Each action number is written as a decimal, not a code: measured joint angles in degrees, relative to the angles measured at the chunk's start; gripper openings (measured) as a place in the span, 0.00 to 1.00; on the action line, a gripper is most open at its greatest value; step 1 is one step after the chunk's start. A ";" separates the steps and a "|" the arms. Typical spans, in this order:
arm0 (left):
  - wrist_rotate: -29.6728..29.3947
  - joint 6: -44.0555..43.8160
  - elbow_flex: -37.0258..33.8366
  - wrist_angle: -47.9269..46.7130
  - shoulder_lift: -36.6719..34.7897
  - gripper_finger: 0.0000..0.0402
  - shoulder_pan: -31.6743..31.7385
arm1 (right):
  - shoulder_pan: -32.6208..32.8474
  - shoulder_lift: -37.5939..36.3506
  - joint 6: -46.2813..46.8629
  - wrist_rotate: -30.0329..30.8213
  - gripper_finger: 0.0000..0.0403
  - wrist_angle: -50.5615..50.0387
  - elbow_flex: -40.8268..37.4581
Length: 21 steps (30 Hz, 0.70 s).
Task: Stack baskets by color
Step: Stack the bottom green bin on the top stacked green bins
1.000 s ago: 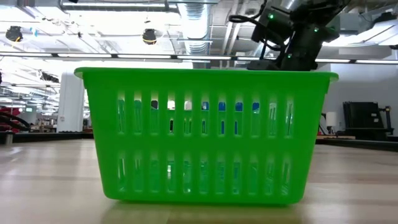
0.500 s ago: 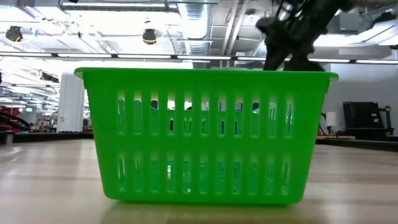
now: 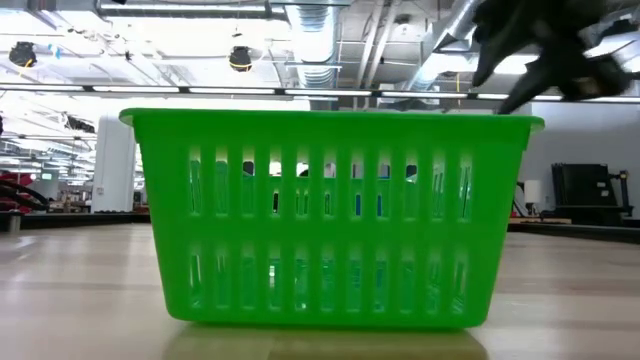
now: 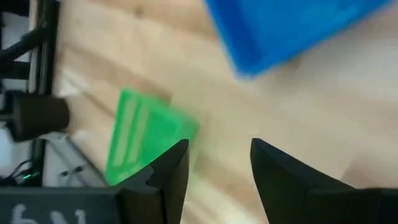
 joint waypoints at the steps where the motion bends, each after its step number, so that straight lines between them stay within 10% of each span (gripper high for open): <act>1: 0.20 0.07 0.00 0.07 -0.01 0.67 0.00 | 1.87 1.35 2.69 0.70 0.48 1.81 0.00; 9: 0.29 2.85 0.02 0.22 -0.02 0.67 0.00 | 7.36 14.74 14.72 1.80 0.50 10.67 2.53; 21: -0.16 5.31 0.02 0.11 0.00 0.67 0.11 | 5.23 30.17 6.84 0.80 0.49 3.35 20.25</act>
